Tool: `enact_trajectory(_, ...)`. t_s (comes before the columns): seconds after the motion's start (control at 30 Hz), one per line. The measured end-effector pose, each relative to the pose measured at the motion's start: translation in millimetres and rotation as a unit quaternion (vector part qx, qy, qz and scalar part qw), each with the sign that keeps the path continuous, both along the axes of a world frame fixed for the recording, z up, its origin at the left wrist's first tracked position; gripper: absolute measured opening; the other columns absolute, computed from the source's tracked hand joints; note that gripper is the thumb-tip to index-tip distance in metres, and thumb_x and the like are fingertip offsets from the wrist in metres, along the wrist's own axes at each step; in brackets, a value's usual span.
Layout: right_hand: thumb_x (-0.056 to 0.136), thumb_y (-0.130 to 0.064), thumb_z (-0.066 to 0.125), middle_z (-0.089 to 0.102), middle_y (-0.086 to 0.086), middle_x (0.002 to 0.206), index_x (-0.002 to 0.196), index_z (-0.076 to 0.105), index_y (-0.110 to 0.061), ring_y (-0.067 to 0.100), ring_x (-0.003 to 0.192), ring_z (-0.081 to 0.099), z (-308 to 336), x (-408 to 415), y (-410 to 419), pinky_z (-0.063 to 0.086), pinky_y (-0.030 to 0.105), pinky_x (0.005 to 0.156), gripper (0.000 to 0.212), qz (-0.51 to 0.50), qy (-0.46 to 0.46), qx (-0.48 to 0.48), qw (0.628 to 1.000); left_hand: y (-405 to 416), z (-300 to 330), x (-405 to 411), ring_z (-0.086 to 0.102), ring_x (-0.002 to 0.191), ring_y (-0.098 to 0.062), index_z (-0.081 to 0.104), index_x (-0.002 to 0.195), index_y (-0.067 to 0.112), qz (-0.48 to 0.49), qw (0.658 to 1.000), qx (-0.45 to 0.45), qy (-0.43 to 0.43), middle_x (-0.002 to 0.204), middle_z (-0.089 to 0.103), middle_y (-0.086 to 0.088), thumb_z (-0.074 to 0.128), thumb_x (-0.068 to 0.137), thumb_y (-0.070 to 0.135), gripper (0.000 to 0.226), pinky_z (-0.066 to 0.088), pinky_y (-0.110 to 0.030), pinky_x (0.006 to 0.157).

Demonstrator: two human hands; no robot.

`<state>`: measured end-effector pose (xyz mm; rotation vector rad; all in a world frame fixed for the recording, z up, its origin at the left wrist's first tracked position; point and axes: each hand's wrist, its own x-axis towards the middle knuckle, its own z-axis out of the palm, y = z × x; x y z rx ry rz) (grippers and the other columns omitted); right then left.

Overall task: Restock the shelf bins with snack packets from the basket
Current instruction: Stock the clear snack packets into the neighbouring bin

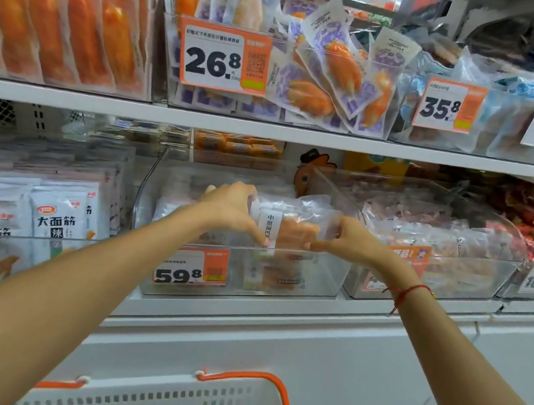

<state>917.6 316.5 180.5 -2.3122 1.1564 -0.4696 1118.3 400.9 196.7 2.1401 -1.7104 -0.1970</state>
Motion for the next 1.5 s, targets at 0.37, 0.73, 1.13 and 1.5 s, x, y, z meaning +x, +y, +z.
enact_trajectory(0.37, 0.093, -0.016, 0.049, 0.030, 0.005, 0.143, 0.148, 0.026, -0.030, 0.028, 0.136, 0.027, 29.0, 17.1, 5.4, 0.025, 0.043, 0.111, 0.062, 0.094, 0.054, 0.003, 0.994, 16.7, 15.7, -4.3, 0.013, 0.141, -0.035, 0.013, 0.150, 0.024, -0.050, 0.989, 0.131, -0.053, 0.152, 0.023, -0.011, 0.053, 0.089, 0.049, 0.077, 0.020, -0.044, 0.109)
enact_trajectory(0.73, 0.099, -0.024, 0.047, 0.056, 0.006, 0.129, 0.130, 0.057, -0.018, 0.026, 0.118, 0.052, 21.4, 6.8, 9.1, 0.038, 0.032, 0.096, 0.033, 0.105, 0.176, -0.140, 0.969, 9.7, 5.2, 0.9, 0.041, 0.118, -0.016, 0.041, 0.136, 0.033, -0.162, 0.977, 0.078, -0.118, 0.132, 0.051, 0.002, 0.037, 0.098, 0.048, 0.041, 0.024, -0.038, 0.101)
enact_trajectory(1.13, 0.082, -0.018, 0.072, 0.069, -0.002, 0.105, 0.110, 0.071, -0.020, 0.020, 0.098, 0.064, 42.7, 35.5, -10.7, 0.054, 0.023, 0.077, 0.028, 0.127, 0.216, 0.007, 0.968, -5.2, 9.3, 7.1, 0.061, 0.091, -0.007, 0.073, 0.097, 0.037, -0.113, 0.990, 0.057, -0.067, 0.078, 0.069, 0.018, 0.078, 0.067, 0.054, 0.035, 0.049, -0.033, 0.080)
enact_trajectory(1.5, 0.076, -0.005, 0.073, 0.074, 0.004, 0.096, 0.086, 0.075, -0.032, 0.015, 0.081, 0.066, 26.6, 55.4, -14.4, 0.056, 0.026, 0.078, 0.029, 0.072, 0.217, -0.007, 0.974, -12.9, 2.5, -3.0, 0.060, 0.096, -0.015, 0.073, 0.096, 0.033, -0.062, 0.985, 0.086, -0.137, 0.094, 0.067, 0.011, 0.076, 0.070, 0.053, 0.033, 0.040, -0.029, 0.071)
